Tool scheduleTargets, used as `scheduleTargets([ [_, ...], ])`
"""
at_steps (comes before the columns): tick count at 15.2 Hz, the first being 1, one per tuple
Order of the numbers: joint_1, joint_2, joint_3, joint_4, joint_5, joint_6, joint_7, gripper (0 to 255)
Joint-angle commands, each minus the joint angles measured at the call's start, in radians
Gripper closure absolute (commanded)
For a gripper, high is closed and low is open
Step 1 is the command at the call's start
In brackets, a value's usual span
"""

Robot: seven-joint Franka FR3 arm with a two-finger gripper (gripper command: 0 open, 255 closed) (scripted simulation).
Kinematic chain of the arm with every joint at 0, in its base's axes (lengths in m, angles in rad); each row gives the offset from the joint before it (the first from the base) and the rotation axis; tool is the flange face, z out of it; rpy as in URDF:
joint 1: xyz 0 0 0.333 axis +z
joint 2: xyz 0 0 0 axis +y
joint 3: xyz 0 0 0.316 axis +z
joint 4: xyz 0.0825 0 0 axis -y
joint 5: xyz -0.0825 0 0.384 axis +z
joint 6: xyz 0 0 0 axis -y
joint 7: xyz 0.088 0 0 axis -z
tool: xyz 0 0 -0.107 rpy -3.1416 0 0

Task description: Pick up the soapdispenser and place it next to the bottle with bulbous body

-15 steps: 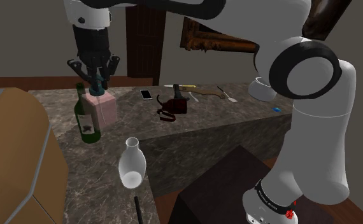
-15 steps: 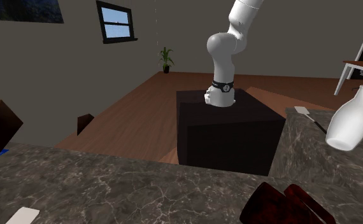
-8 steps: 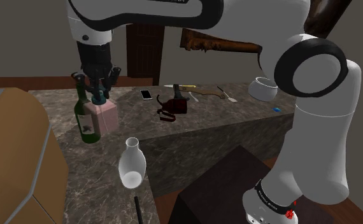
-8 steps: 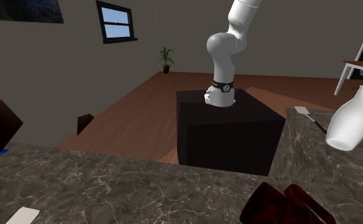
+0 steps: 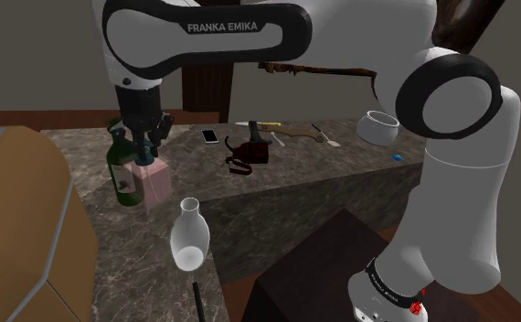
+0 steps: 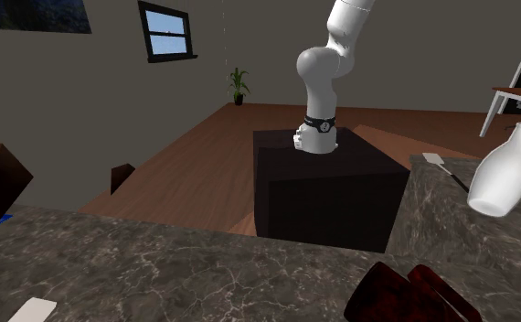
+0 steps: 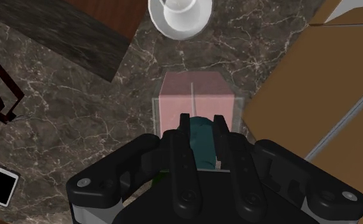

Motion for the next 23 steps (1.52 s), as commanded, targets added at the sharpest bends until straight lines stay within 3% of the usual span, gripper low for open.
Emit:
scheduleTargets([
  [1,-0.001,0.003,-0.001,-0.023,-0.001,0.027,0.0,255],
  [23,-0.002,0.072,-0.008,-0.219,-0.013,0.29,0.006,255],
])
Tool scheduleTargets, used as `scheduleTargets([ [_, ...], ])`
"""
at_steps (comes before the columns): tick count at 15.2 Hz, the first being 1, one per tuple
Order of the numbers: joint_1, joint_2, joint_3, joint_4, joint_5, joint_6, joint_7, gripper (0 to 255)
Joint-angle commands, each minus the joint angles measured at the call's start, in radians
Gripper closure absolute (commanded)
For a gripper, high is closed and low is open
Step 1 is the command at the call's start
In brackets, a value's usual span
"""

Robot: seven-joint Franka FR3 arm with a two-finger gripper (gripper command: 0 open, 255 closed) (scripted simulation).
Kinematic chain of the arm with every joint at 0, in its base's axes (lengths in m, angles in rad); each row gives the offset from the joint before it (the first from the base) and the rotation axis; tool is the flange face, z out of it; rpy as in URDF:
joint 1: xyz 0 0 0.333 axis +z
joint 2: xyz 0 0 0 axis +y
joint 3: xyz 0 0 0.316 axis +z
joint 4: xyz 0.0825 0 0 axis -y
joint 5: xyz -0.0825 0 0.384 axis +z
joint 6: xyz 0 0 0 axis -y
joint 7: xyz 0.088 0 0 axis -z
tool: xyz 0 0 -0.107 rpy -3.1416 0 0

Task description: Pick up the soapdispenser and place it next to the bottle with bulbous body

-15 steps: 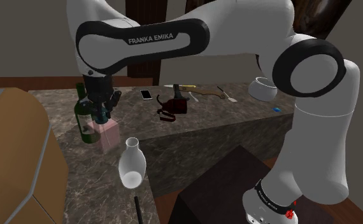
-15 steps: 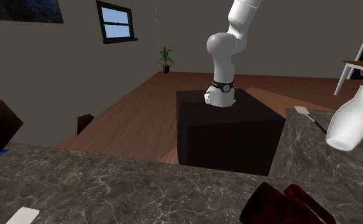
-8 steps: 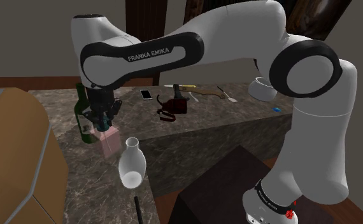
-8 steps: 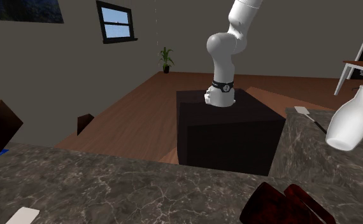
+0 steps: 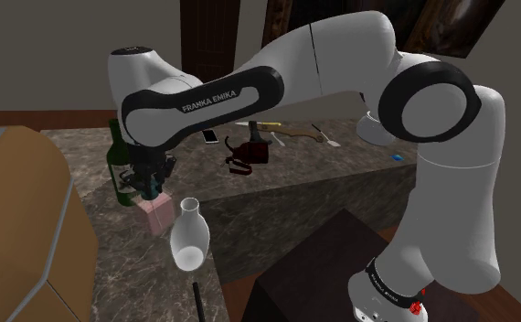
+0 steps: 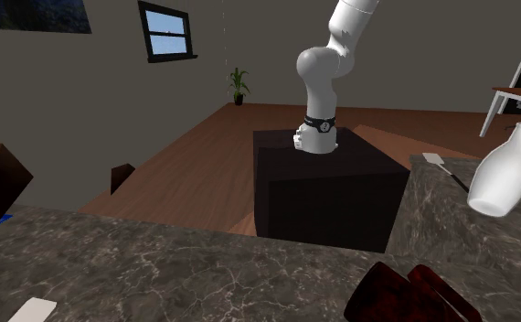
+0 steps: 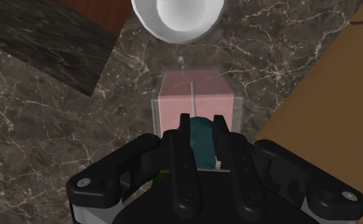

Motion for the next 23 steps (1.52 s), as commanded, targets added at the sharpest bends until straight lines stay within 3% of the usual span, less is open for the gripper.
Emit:
scheduleTargets([
  [1,0.001,0.013,-0.001,-0.008,-0.002,0.022,0.001,255],
  [10,0.004,0.071,-0.007,-0.049,-0.012,0.121,0.006,255],
  [18,0.004,0.071,-0.007,-0.049,-0.012,0.121,0.006,255],
  [19,0.004,0.071,-0.007,-0.049,-0.012,0.121,0.006,0],
  [23,0.004,0.071,-0.007,-0.049,-0.012,0.121,0.006,0],
])
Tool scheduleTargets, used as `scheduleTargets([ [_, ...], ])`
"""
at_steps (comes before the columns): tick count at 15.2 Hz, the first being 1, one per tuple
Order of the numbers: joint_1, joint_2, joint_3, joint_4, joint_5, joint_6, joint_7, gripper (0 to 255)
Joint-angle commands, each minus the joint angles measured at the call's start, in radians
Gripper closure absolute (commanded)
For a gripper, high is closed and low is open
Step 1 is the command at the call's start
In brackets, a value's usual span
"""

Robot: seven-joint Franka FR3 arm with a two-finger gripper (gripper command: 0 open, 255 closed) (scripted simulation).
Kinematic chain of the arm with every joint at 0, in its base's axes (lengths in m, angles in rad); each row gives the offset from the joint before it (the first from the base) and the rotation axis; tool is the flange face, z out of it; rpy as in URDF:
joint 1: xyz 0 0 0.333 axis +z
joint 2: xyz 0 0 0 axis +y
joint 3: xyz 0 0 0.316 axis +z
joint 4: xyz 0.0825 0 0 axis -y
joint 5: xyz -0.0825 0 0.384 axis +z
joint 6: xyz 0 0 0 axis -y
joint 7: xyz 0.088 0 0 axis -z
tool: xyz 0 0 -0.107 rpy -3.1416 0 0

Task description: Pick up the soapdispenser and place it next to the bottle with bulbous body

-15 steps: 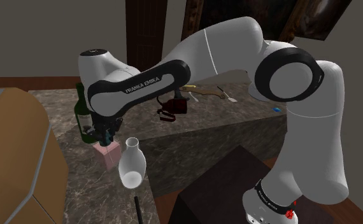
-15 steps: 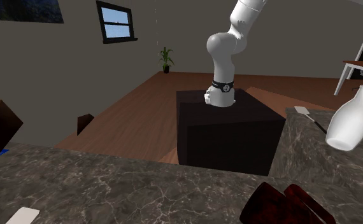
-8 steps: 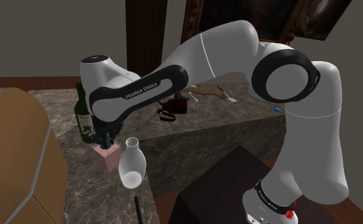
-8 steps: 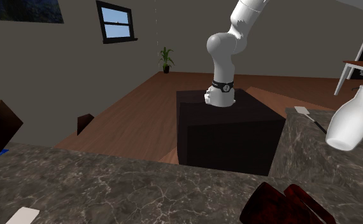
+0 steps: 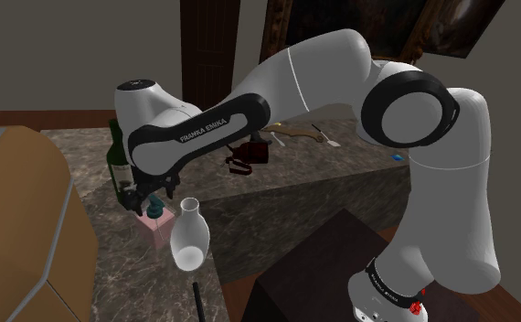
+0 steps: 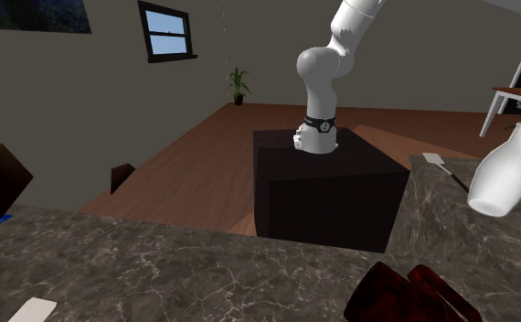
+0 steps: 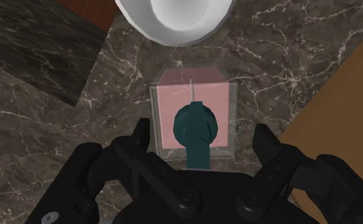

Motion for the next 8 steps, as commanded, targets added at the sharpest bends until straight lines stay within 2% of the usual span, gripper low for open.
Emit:
scheduleTargets([
  [1,0.0,0.0,0.0,0.0,0.0,0.0,0.0,0],
  [5,-0.003,-0.055,0.005,0.047,0.009,-0.101,-0.006,0],
  [8,-0.003,-0.055,0.005,0.047,0.009,-0.101,-0.006,0],
])
